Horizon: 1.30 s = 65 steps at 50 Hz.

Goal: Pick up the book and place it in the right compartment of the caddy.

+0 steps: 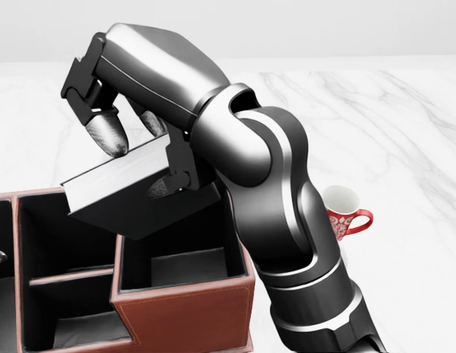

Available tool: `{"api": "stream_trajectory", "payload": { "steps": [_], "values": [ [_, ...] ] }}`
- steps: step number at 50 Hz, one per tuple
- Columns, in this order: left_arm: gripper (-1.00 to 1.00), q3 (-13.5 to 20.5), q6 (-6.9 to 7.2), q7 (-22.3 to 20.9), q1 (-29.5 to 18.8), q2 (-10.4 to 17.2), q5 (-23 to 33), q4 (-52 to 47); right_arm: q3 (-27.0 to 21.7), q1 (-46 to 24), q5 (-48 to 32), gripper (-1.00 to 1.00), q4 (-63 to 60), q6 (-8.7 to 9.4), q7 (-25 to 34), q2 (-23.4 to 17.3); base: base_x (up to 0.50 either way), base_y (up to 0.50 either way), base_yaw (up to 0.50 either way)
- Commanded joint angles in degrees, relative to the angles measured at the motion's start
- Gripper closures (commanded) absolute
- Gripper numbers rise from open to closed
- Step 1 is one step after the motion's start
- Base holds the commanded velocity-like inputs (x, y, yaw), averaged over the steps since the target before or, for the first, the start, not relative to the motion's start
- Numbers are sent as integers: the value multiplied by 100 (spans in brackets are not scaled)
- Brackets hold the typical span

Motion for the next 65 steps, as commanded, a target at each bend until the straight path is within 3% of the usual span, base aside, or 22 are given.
{"api": "stream_trajectory", "payload": {
  "steps": [1, 31, 65],
  "values": [
    [-100, 9, 0, 0, 8, 0, -6, 3, -24, 294, -184, 100, -361, -1, 4, 101, 0, 0, 0],
    [-100, -45, 0, 3, 36, -44, 47, 48, -287, 226, 511, 100, 696, -1, -733, -344, 0, 0, 0],
    [-100, -20, 0, -17, 47, -28, 30, 188, -191, 483, 596, 100, 961, -1, -950, -195, 0, 0, 0]
  ]
}}
